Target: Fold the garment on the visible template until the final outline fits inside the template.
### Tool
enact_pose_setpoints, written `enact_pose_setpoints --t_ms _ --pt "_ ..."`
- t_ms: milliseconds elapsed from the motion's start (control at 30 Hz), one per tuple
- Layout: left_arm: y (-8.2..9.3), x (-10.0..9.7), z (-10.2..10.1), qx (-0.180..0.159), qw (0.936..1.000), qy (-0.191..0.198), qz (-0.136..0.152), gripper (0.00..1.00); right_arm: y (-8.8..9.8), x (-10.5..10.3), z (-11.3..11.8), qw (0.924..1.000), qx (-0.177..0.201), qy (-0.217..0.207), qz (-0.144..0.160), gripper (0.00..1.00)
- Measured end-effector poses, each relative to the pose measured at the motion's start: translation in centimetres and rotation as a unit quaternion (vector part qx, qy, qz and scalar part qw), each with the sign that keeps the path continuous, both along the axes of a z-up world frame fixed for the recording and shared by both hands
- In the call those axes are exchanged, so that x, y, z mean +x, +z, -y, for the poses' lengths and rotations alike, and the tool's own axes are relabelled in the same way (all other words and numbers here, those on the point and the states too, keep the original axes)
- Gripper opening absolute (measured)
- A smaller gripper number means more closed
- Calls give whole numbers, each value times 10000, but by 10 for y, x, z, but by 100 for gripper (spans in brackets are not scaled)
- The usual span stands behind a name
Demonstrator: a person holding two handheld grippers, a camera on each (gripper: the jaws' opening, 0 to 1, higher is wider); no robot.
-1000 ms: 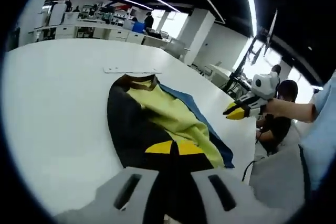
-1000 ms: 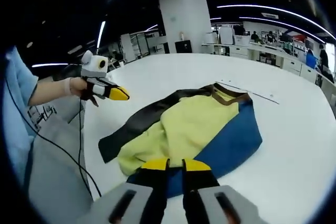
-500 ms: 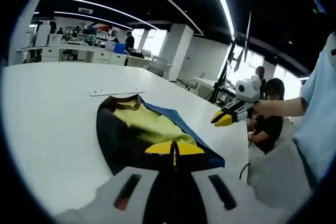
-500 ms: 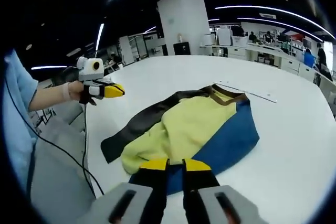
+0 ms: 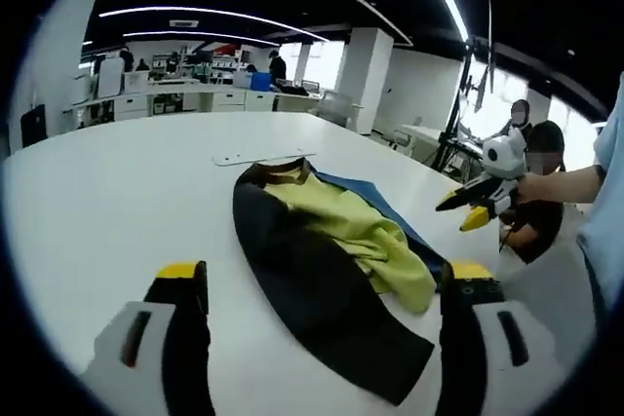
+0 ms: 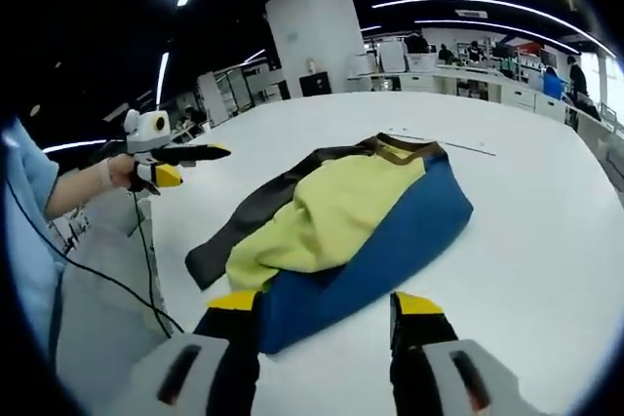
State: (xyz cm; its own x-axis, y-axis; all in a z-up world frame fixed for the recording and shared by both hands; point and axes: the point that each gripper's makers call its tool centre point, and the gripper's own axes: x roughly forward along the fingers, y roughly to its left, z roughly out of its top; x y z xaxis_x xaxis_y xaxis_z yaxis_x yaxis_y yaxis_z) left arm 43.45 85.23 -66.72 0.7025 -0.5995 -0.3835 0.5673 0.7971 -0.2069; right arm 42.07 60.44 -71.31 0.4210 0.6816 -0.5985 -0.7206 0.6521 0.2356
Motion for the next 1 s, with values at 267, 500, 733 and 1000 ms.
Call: enact_pose_setpoints --t_ms 267,500,733,1000 --pt "8 -11 -11 107 9998 6 154 99 -6 -9 3 9996 59 -240 -100 64" --pt "11 -19 -15 96 9998 -33 173 99 -13 -20 0 9988 112 -391 -264 67" --pt "21 -24 -19 0 9995 62 301 99 -27 -36 -5 9974 144 -453 -535 63" --pt "22 -33 -25 -10 9994 133 331 98 -40 -46 -12 9965 146 -441 -700 51"
